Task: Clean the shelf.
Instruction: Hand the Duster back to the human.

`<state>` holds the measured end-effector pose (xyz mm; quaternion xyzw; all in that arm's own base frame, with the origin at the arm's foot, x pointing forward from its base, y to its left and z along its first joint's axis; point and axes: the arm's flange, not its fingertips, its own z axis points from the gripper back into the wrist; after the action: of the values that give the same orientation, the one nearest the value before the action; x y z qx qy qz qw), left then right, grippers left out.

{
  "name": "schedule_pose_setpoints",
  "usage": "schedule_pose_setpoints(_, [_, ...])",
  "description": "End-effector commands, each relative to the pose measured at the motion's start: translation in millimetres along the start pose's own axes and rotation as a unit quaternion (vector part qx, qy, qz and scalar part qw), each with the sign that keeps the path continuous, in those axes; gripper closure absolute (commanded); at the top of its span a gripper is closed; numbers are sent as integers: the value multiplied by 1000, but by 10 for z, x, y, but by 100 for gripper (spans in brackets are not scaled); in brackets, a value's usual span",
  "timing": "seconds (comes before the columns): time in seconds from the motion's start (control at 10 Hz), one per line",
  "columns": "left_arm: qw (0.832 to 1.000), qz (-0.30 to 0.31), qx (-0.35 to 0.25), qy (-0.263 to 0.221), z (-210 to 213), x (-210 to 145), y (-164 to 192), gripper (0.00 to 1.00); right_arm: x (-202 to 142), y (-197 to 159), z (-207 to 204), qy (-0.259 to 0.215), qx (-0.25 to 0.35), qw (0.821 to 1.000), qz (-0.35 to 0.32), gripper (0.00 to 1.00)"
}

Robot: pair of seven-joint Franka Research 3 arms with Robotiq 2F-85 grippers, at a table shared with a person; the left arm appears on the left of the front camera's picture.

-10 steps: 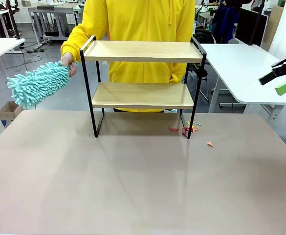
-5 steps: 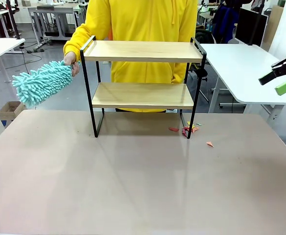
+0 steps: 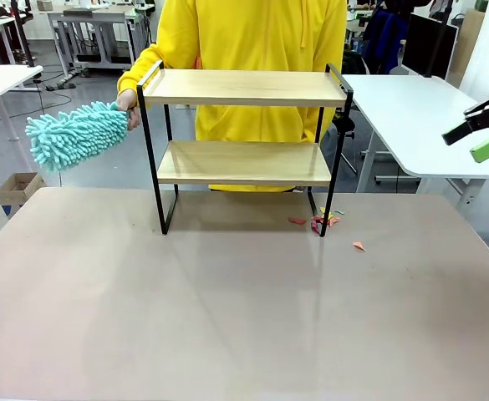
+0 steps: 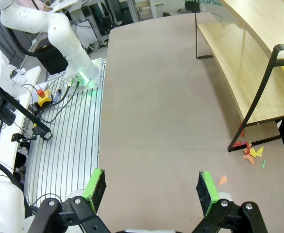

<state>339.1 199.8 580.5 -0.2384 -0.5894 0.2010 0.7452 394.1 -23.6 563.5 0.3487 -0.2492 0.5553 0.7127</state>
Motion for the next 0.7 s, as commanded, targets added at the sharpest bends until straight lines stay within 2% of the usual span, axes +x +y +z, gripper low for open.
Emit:
schedule_pose_setpoints(0.0, [1000,-10,4,-3,33,-21,1,0,8,16,16,0,1,1000,3,0])
schedule_pose_setpoints(0.6, [1000,-10,4,-3,33,-21,1,0,8,16,16,0,1,1000,3,0])
